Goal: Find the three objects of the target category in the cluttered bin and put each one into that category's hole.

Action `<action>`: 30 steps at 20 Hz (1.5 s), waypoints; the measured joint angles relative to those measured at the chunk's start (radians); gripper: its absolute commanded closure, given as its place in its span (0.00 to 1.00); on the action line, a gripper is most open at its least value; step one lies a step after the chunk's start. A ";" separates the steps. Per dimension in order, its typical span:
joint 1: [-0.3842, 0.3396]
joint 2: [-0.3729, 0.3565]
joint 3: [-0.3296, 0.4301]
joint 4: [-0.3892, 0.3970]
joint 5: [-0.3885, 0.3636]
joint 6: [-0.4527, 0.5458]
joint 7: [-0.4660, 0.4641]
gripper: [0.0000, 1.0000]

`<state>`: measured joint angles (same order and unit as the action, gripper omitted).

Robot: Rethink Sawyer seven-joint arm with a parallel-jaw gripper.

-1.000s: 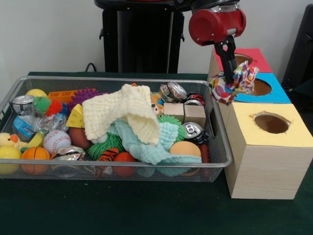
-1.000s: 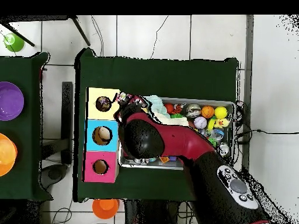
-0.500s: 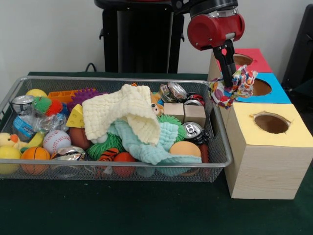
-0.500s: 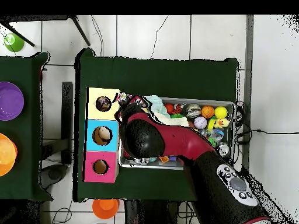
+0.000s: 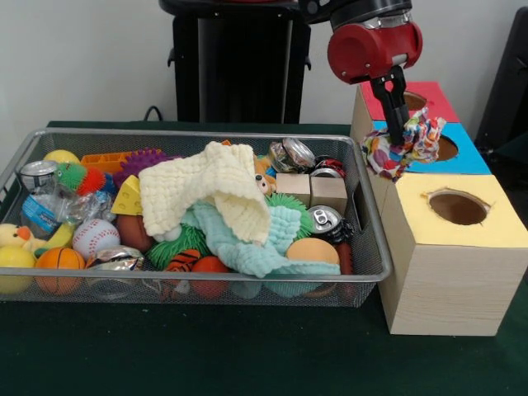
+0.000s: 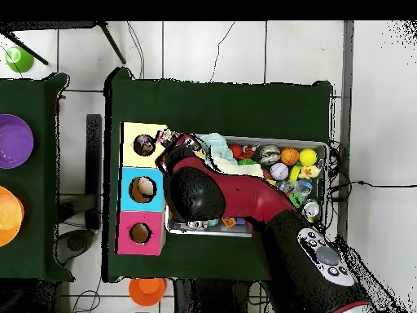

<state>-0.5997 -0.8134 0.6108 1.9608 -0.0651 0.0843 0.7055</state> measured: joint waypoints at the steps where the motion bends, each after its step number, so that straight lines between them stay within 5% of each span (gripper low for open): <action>1: 0.001 0.000 0.003 0.000 0.000 0.000 0.000 1.00; 11: 0.022 0.004 0.029 0.000 0.000 -0.007 0.000 1.00; 30: 0.027 0.129 0.045 -0.001 0.001 -0.129 0.000 1.00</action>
<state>-0.5725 -0.6844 0.6558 1.9600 -0.0645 -0.0444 0.7055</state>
